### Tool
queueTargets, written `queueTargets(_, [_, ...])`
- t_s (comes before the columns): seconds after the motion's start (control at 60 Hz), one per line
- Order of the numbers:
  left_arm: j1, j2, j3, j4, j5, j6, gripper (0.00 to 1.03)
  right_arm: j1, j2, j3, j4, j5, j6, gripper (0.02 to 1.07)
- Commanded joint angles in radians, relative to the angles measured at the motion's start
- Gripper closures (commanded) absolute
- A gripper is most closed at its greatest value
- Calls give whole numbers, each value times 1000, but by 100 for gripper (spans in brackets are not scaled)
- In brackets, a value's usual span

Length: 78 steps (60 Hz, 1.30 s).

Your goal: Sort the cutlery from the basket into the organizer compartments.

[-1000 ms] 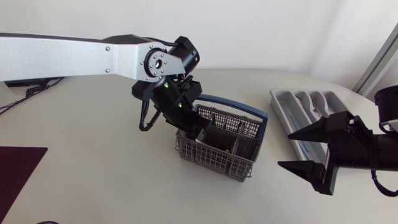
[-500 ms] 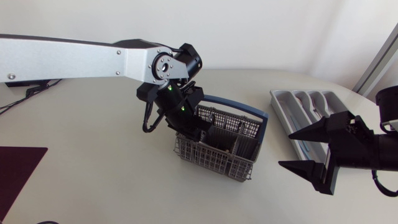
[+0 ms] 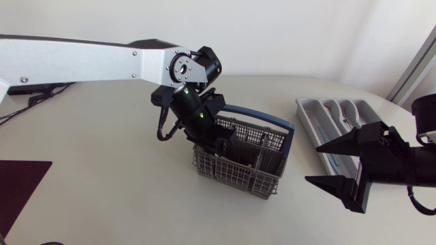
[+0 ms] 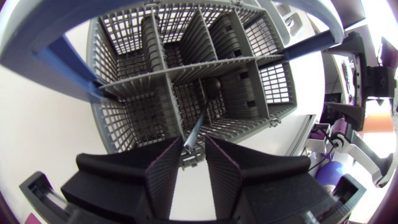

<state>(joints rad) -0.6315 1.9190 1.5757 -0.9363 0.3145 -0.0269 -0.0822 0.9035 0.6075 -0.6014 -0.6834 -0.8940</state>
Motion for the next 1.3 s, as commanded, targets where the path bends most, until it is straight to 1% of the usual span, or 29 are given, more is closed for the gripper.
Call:
queueTargets(0.0, [3, 12, 29, -13, 32, -10, 76, -7, -2, -14, -5, -5, -11, 7])
queueTargets(0.183, [6, 12, 35, -22, 51, -11, 76, -7, -3, -18, -9, -5, -11, 7])
queueTargets(0.25, [10, 11, 40, -29, 75, -13, 76, -7, -3, -20, -8, -5, -13, 7])
queueTargets(0.8, [0, 32, 55, -53, 77, 2, 76, -5, -6, -29, -8, -5, -16, 7])
queueTargets(1.083, [-10, 57, 99, -105, 77, 18, 79, -7, -11, -32, -6, -4, -16, 7])
queueTargets(1.283, [-14, 57, 106, -127, 77, 24, 79, -5, -15, -34, -8, -4, -16, 7])
